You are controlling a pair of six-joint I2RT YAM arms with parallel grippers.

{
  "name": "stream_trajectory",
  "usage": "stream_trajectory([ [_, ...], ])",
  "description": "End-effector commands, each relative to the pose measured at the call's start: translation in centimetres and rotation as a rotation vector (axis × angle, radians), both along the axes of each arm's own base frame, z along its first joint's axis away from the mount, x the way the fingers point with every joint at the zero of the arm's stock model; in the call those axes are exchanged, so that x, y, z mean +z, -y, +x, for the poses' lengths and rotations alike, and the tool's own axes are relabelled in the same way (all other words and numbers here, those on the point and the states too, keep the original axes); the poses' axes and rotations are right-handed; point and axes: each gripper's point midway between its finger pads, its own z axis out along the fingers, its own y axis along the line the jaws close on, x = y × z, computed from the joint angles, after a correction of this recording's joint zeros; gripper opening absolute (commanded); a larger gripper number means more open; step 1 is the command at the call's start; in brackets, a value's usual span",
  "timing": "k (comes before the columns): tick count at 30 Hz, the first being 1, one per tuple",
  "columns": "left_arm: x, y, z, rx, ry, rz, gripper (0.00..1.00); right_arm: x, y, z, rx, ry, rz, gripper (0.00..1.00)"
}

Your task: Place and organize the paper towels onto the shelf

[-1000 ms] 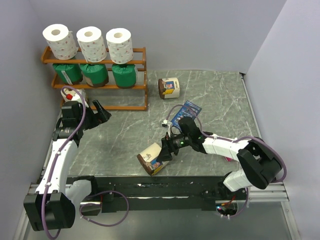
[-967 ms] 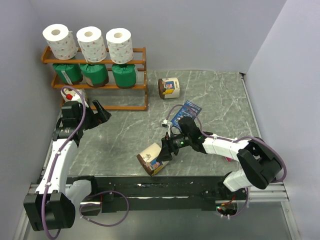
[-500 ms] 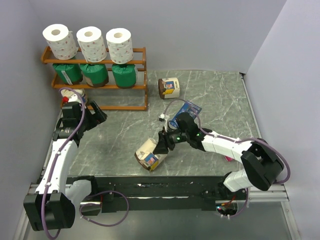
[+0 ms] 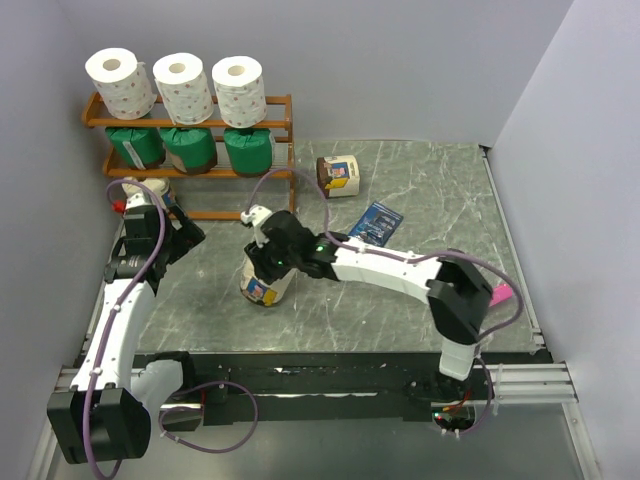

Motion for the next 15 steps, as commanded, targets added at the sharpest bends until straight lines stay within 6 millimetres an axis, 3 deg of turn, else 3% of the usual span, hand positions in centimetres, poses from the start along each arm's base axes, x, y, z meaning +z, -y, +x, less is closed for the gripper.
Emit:
stream_trajectory([
  [1,2.5,1.1,0.6,-0.075,0.085,-0.008,0.98,1.1,0.0,1.3,-0.102,0.052,-0.056,0.5],
  [4,2.5,1.5,0.4,-0.098,0.09,-0.015,0.99,2.1,-0.4,0.8,-0.104,0.051,-0.022,0.58],
  [8,1.7,3.8,-0.3,-0.214,0.076,-0.087,0.96,4.3,-0.2,-0.7,-0.069,0.029,0.041,0.72],
  [13,0.2,6.5,-1.6,-0.32,0.018,-0.167,0.9,8.0,1.1,-2.7,-0.022,0.027,0.125,0.75],
  [15,0.7,7.0,-1.6,-0.324,0.016,-0.166,0.9,9.3,2.0,-3.4,-0.014,0.033,0.16,0.75],
])
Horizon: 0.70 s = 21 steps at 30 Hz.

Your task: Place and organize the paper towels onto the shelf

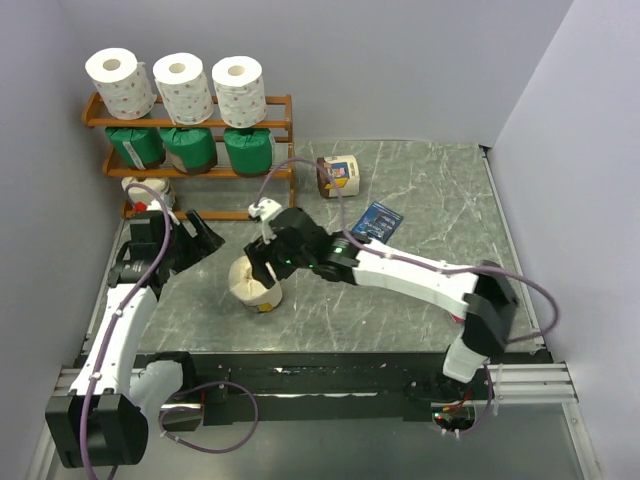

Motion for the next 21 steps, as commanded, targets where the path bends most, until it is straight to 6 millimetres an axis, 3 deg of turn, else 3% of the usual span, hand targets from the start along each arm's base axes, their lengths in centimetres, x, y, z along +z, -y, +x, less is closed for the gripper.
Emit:
stream_trajectory([
  [1,0.9,3.0,-0.7,-0.111,0.001,-0.042,0.9,6.2,1.6,-1.9,0.018,0.033,0.151,0.75],
  [6,0.1,4.5,-1.9,-0.096,-0.037,-0.061,0.85,7.9,4.7,-2.9,-0.018,0.071,0.208,0.76],
  [12,-2.4,6.7,-3.2,-0.098,-0.099,-0.112,0.82,8.1,8.0,-3.0,-0.092,0.134,0.236,0.77],
  [21,-4.8,8.4,-4.1,-0.094,-0.169,-0.063,0.82,8.0,10.3,-3.4,-0.122,0.162,0.245,0.77],
])
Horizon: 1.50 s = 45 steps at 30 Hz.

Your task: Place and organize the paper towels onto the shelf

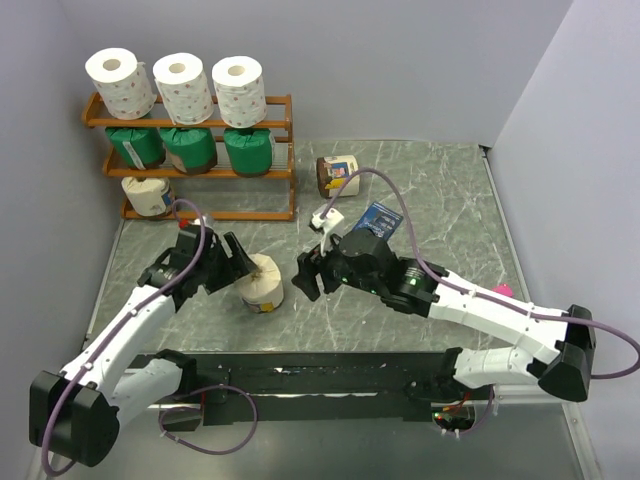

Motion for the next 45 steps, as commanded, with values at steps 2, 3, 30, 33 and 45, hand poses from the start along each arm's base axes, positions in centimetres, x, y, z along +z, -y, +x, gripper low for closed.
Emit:
stream_trajectory([
  [2,-0.8,0.2,0.2,0.059,0.008,0.005,0.82,2.1,1.2,0.5,-0.054,0.057,0.078,0.77],
  [3,-1.3,0.1,0.2,0.061,-0.005,0.011,0.81,2.0,1.5,0.3,-0.056,0.06,0.083,0.77],
  [30,3.5,-4.3,7.5,0.256,0.07,0.035,0.49,3.0,4.6,-0.1,-0.111,0.108,0.113,0.78],
  [33,4.6,-7.7,9.5,0.348,0.099,0.051,0.48,3.4,5.2,-0.3,-0.114,0.118,0.128,0.78],
  [45,4.3,-15.0,15.7,0.574,0.078,0.107,0.49,4.7,6.7,-0.9,-0.123,0.151,0.155,0.79],
])
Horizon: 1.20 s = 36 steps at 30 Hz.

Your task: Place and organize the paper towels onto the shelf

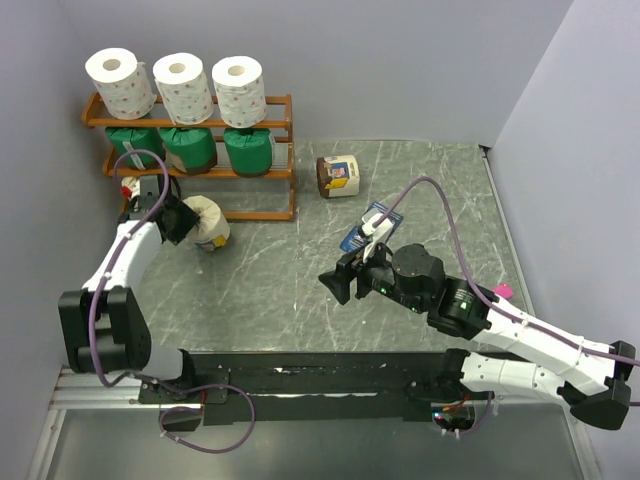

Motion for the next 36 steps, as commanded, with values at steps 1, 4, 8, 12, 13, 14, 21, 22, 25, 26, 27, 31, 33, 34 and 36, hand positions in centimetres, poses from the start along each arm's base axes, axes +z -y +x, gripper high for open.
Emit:
stream_trajectory([
  [1,3.6,-2.0,3.9,0.061,0.129,0.015,0.49,0.9,0.9,0.4,-0.034,0.03,0.013,0.79],
  [4,3.8,-2.6,5.0,0.074,0.128,0.035,0.48,1.1,1.4,0.3,-0.043,0.036,0.013,0.79],
  [8,3.2,-3.4,6.2,0.082,0.106,0.038,0.48,1.3,1.6,0.4,-0.052,0.039,0.017,0.79],
  [12,2.7,-3.9,7.1,0.084,0.09,0.045,0.48,1.7,1.7,0.4,-0.052,0.043,0.025,0.79],
  [13,3.0,-4.1,7.4,0.086,0.092,0.051,0.48,2.0,1.7,0.3,-0.05,0.047,0.029,0.79],
  [14,2.8,-4.2,7.6,0.087,0.086,0.052,0.48,2.1,1.8,0.3,-0.053,0.046,0.033,0.79],
  [21,2.3,-4.0,8.7,0.081,0.086,0.037,0.49,2.7,2.0,0.2,-0.055,0.053,0.048,0.79],
  [22,1.9,-3.9,8.8,0.078,0.079,0.033,0.49,2.7,2.0,0.2,-0.055,0.053,0.048,0.79],
  [25,1.7,-4.0,9.3,0.078,0.072,0.029,0.49,2.9,2.0,0.2,-0.056,0.055,0.047,0.79],
  [26,1.6,-4.0,9.4,0.078,0.07,0.029,0.49,2.9,2.1,0.2,-0.059,0.055,0.047,0.79],
  [27,1.9,-4.0,9.7,0.078,0.078,0.026,0.49,2.9,2.1,0.2,-0.059,0.057,0.049,0.79],
  [31,2.1,-3.9,10.4,0.076,0.087,0.018,0.52,3.0,2.0,0.3,-0.058,0.059,0.047,0.79],
  [33,2.4,-4.0,10.7,0.076,0.093,0.021,0.53,3.2,1.9,0.4,-0.057,0.062,0.047,0.79],
  [34,2.6,-4.0,10.9,0.077,0.102,0.023,0.53,3.1,1.9,0.4,-0.057,0.062,0.044,0.79],
  [36,2.8,-4.1,11.0,0.08,0.119,0.025,0.54,3.1,1.8,0.5,-0.058,0.061,0.042,0.79],
])
